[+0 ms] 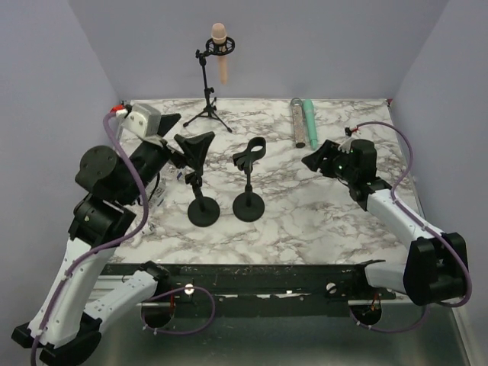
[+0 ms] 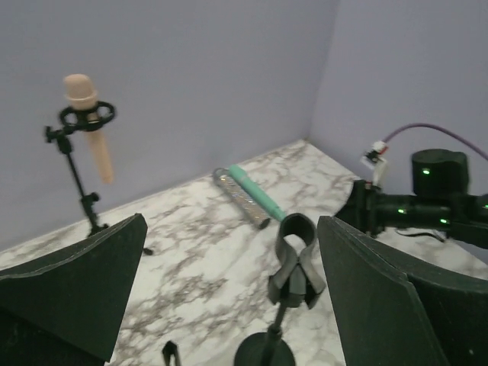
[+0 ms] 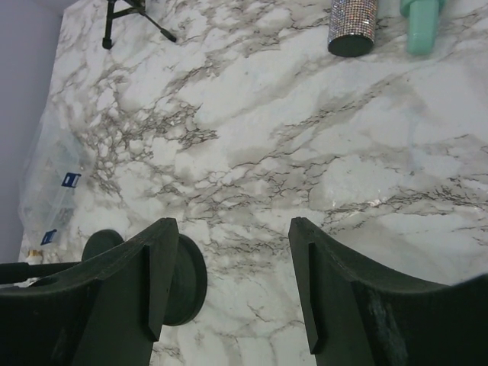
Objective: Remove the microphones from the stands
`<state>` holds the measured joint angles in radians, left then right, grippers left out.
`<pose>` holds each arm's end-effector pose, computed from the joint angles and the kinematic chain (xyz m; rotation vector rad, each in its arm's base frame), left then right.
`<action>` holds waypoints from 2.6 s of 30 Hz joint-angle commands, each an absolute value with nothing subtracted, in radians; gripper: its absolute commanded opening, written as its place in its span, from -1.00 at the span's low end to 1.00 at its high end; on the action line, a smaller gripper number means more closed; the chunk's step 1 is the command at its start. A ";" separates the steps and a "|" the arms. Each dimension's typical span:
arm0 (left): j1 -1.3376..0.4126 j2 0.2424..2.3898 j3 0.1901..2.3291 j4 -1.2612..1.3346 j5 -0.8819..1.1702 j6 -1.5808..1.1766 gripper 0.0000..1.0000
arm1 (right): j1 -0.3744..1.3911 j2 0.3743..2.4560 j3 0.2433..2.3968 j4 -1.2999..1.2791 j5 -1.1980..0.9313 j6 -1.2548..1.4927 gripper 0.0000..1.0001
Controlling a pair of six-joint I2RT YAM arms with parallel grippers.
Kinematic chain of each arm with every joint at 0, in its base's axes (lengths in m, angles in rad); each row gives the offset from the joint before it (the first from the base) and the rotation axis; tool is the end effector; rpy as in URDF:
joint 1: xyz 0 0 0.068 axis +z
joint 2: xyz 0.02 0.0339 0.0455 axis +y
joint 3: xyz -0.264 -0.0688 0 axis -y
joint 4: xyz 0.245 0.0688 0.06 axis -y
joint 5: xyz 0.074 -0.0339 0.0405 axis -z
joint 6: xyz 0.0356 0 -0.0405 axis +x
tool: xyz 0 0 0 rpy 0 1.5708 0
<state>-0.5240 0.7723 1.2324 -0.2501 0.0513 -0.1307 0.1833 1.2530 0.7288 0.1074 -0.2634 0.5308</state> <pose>0.1124 -0.0671 0.4831 0.3136 1.3492 -0.5837 0.2724 0.0599 0.2497 0.1792 2.0373 0.7164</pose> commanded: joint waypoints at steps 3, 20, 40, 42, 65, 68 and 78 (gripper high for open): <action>-0.472 1.010 1.421 -0.462 0.505 -0.316 0.96 | 0.183 1.273 0.758 0.116 -0.408 0.553 0.36; -0.443 1.260 1.443 -0.429 0.487 -0.363 0.73 | 0.182 1.049 0.752 0.119 -0.311 0.600 1.00; -0.443 1.284 1.150 -0.355 0.508 -0.341 0.28 | 0.182 1.077 0.707 0.160 -0.315 0.543 0.98; -0.446 1.283 1.118 -0.353 0.497 -0.338 0.26 | 0.183 1.085 0.701 0.166 -0.315 0.549 0.98; -0.482 1.315 1.048 -0.356 0.363 -0.309 0.35 | 0.182 1.129 0.696 0.171 -0.330 0.569 0.97; -0.483 1.312 1.102 -0.384 0.355 -0.291 0.45 | 0.182 1.131 0.699 0.169 -0.330 0.572 0.97; -0.483 1.318 1.334 -0.476 0.345 -0.245 0.74 | 0.183 1.137 0.709 0.147 -0.331 0.584 0.97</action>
<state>-0.4801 1.3159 1.2221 -0.3962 0.3695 -0.2886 0.1833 1.1275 0.7036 0.1551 -0.3191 0.5755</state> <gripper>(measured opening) 0.822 0.987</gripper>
